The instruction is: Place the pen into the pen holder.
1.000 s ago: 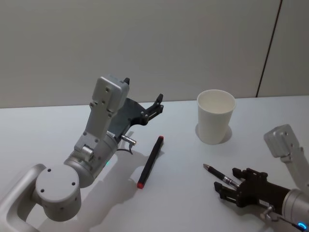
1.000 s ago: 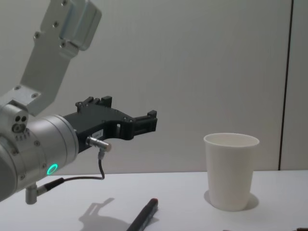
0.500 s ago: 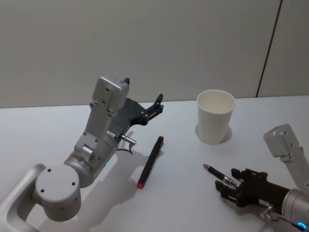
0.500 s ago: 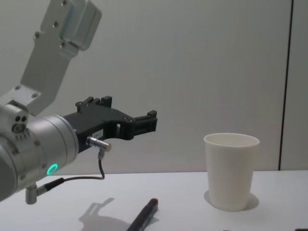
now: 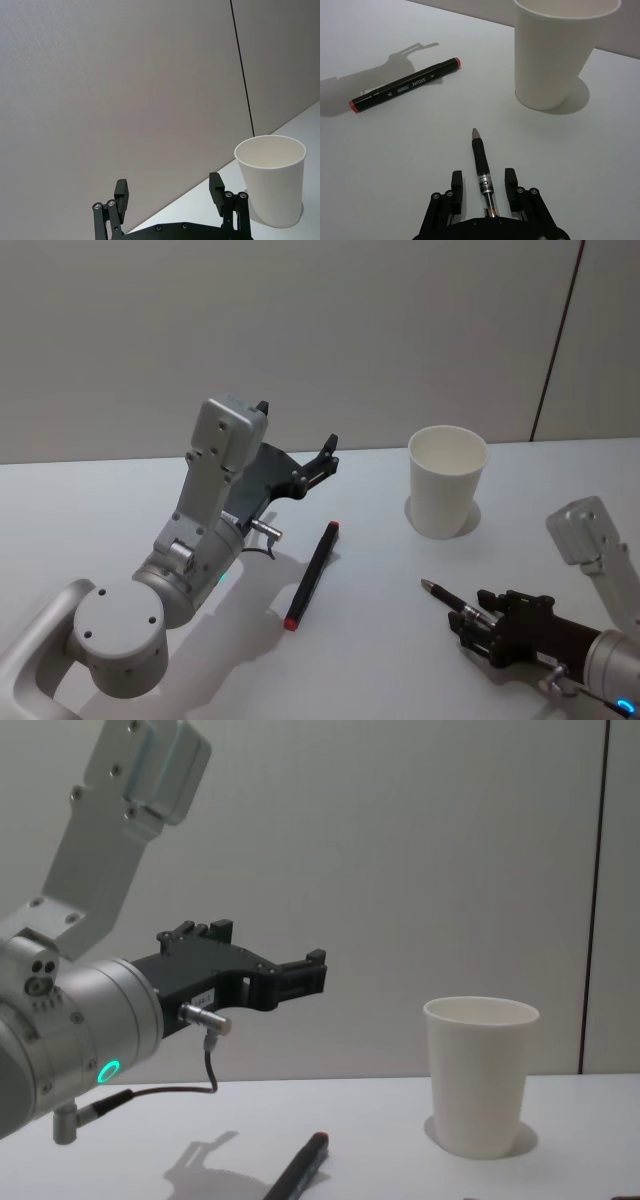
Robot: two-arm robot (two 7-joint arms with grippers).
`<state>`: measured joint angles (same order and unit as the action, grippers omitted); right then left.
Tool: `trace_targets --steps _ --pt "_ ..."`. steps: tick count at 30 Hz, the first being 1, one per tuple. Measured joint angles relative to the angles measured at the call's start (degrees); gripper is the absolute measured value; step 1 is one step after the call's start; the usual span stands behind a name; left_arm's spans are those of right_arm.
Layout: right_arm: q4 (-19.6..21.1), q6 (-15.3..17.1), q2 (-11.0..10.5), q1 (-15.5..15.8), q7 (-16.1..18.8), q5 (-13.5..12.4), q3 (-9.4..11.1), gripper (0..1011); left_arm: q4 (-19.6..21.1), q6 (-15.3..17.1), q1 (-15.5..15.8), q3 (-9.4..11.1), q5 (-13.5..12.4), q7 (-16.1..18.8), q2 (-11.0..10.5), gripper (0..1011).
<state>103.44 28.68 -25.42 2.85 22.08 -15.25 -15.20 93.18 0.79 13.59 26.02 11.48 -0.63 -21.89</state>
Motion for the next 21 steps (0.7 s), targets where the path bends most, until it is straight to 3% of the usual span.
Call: trace_targets --steps 21 --pt "-0.2 0.0 0.1 -0.1 -0.4 -0.2 0.0 376 0.0 0.0 0.0 0.0 0.0 0.0 0.0 1001"
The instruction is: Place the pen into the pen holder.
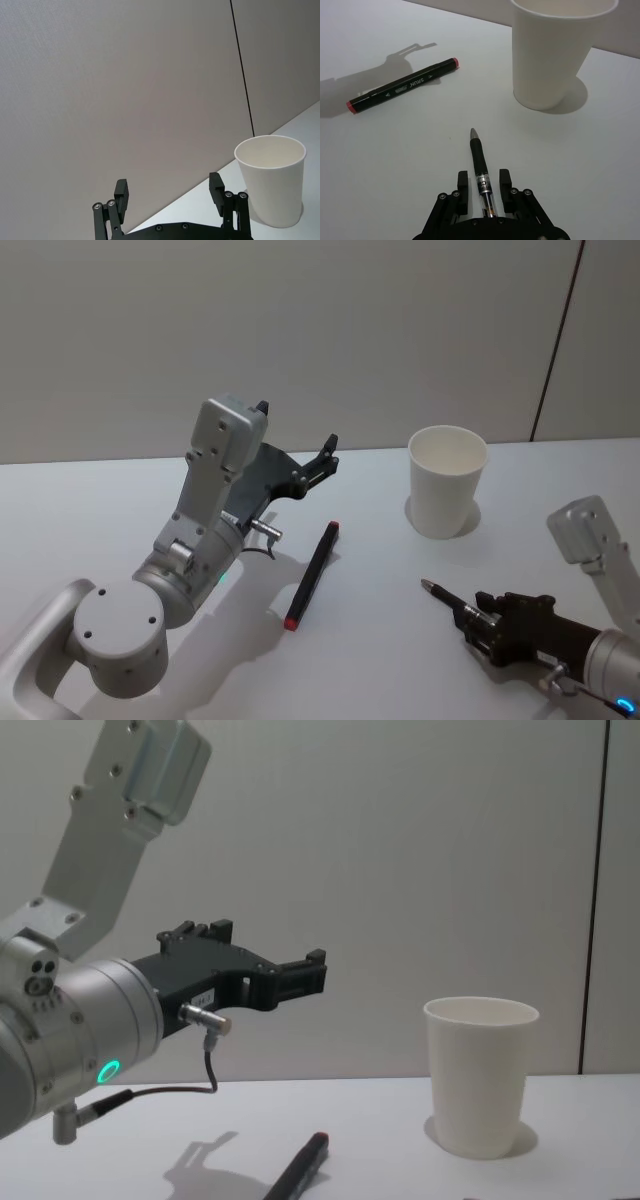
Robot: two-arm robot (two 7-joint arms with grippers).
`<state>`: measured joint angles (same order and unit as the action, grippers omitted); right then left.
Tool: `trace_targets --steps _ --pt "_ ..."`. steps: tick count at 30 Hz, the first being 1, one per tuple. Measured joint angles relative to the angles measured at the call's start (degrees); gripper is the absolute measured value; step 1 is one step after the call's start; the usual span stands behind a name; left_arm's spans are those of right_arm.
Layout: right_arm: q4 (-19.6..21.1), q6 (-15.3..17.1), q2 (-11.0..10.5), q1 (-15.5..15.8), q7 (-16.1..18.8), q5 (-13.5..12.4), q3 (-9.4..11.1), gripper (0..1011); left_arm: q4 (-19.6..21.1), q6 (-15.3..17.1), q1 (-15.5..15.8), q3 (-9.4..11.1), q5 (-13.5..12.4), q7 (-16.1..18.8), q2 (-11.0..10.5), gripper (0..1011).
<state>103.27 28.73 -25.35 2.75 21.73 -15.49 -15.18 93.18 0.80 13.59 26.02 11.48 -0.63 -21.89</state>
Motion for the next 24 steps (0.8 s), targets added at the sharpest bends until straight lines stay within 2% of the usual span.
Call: trace_targets --steps 17,24 --pt "-0.1 -0.1 0.0 -0.1 -0.1 -0.1 0.0 264 0.0 0.0 0.0 0.0 0.0 0.0 0.0 1001" --pt "-0.1 -0.1 0.1 -0.1 -0.2 -0.1 0.0 132 0.0 0.0 0.0 0.0 0.0 0.0 0.0 1001"
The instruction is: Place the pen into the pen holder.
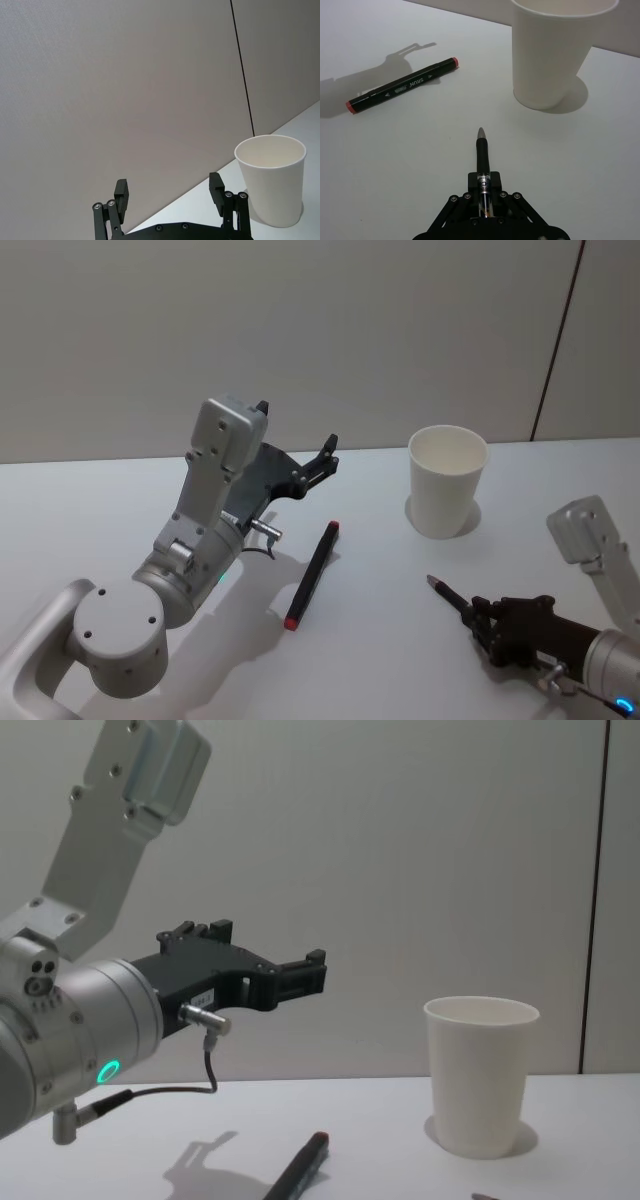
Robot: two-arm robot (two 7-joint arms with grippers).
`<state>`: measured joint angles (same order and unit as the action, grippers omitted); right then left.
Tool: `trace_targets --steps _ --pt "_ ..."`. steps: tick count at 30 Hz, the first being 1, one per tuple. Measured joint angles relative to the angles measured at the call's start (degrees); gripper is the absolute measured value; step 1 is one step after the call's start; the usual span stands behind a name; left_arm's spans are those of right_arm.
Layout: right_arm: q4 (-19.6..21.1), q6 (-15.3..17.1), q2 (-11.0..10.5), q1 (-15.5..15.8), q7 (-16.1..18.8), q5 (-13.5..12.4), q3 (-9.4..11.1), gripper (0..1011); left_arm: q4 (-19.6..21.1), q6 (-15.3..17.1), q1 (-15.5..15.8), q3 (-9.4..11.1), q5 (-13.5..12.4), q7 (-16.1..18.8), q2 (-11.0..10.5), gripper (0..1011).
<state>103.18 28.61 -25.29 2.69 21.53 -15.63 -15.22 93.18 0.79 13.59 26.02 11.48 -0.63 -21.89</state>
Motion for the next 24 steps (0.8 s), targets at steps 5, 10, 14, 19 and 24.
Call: trace_targets --steps 5,10,14,19,24 --pt "0.0 0.0 0.0 0.0 0.0 0.0 0.0 131 0.0 0.0 0.0 0.0 0.0 0.0 0.0 1001" --pt "0.0 0.0 0.0 0.0 0.0 0.0 0.0 131 0.0 0.0 0.0 0.0 0.0 0.0 0.0 1001" --pt "0.0 -0.2 0.0 0.0 0.0 0.0 0.0 131 0.0 0.0 0.0 0.0 0.0 0.0 0.0 1001" --pt "0.0 -2.1 -0.1 0.0 1.0 -0.3 0.0 131 0.0 0.0 0.0 0.0 0.0 0.0 0.0 1001" --pt "-0.1 -5.2 -0.1 -0.1 2.3 -0.9 0.0 131 0.0 0.0 0.0 0.0 0.0 0.0 0.0 1001"
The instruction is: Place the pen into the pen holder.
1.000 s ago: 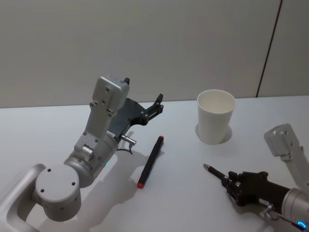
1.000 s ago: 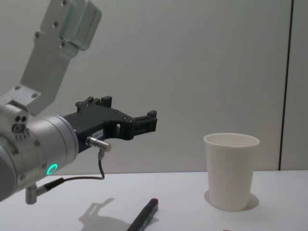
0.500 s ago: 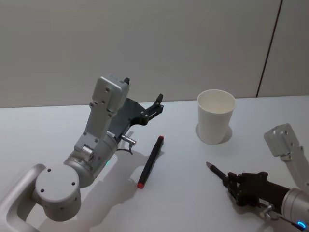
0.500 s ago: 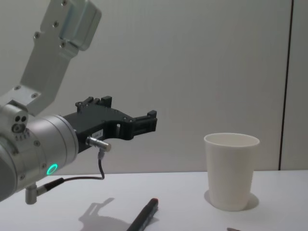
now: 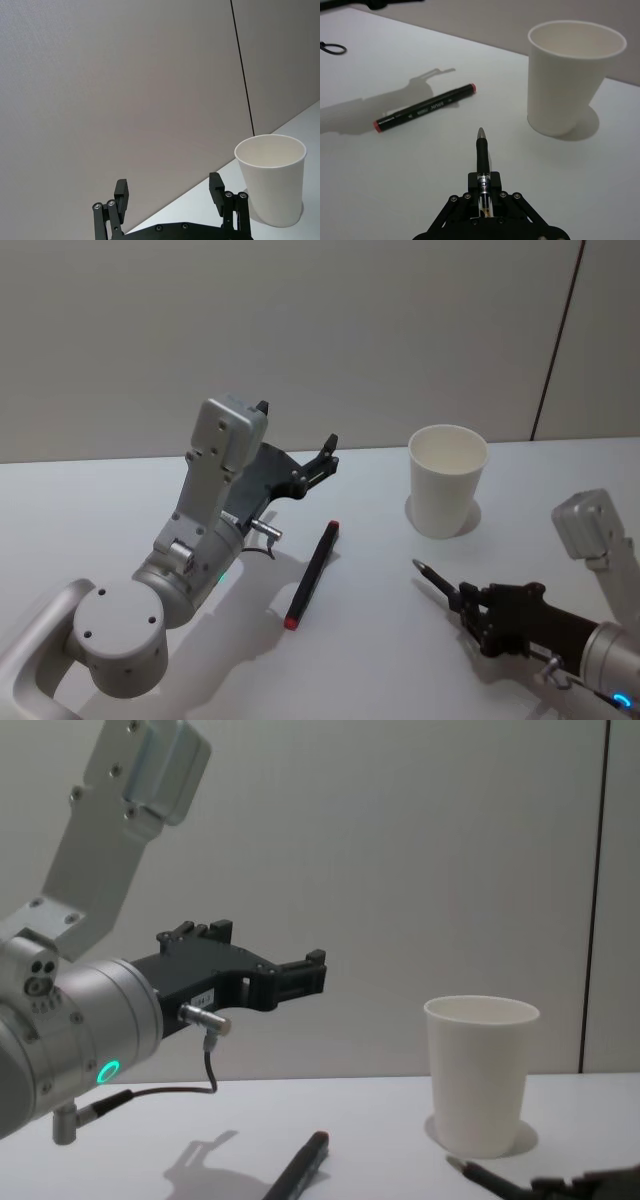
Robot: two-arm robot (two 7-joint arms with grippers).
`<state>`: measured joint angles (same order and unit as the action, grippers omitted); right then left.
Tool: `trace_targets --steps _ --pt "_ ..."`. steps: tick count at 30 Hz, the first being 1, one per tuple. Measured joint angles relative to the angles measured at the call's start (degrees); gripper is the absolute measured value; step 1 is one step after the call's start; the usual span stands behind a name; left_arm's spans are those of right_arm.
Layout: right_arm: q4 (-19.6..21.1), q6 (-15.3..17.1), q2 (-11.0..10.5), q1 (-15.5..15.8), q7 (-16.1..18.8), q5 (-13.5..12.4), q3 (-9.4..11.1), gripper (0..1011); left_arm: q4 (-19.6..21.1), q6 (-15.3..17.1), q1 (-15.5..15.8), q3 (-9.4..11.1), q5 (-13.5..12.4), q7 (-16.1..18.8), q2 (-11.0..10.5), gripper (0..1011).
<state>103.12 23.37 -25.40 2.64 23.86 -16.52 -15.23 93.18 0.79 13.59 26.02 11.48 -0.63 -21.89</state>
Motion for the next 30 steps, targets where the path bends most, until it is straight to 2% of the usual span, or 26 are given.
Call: trace_targets --steps 3,4,6,11,16,20,21,24,30 --pt "-0.1 -3.1 0.0 -0.1 1.2 -0.7 0.0 131 0.0 0.0 0.0 0.0 0.0 0.0 0.0 1001" --pt "-0.1 -3.1 0.0 -0.1 1.2 -0.7 0.0 131 0.0 0.0 0.0 0.0 0.0 0.0 0.0 1001" --pt "-0.1 -5.6 0.0 -0.1 2.0 -1.2 0.1 131 0.0 0.0 0.0 0.0 0.0 0.0 0.0 1001" --pt "-0.2 -9.1 0.0 -0.2 2.8 -1.9 0.2 131 0.0 0.0 0.0 0.0 0.0 0.0 0.0 1001" --pt "-0.4 -14.2 0.1 -0.4 3.3 -2.8 0.5 131 0.0 0.0 0.0 0.0 0.0 0.0 0.0 1001" --pt "-0.8 -18.4 0.2 -0.7 3.3 -3.1 0.8 130 0.0 0.0 0.0 0.0 0.0 0.0 0.0 1001" --pt "-0.8 -18.4 0.2 -0.7 3.3 -3.1 0.8 131 0.0 0.0 0.0 0.0 0.0 0.0 0.0 1001" --pt "-1.2 -21.3 0.4 -1.0 2.9 -3.1 1.0 131 0.0 0.0 0.0 0.0 0.0 0.0 0.0 1001" --pt "-2.3 -26.7 1.0 -2.0 1.2 -2.0 1.4 131 0.0 0.0 0.0 0.0 0.0 0.0 0.0 1001"
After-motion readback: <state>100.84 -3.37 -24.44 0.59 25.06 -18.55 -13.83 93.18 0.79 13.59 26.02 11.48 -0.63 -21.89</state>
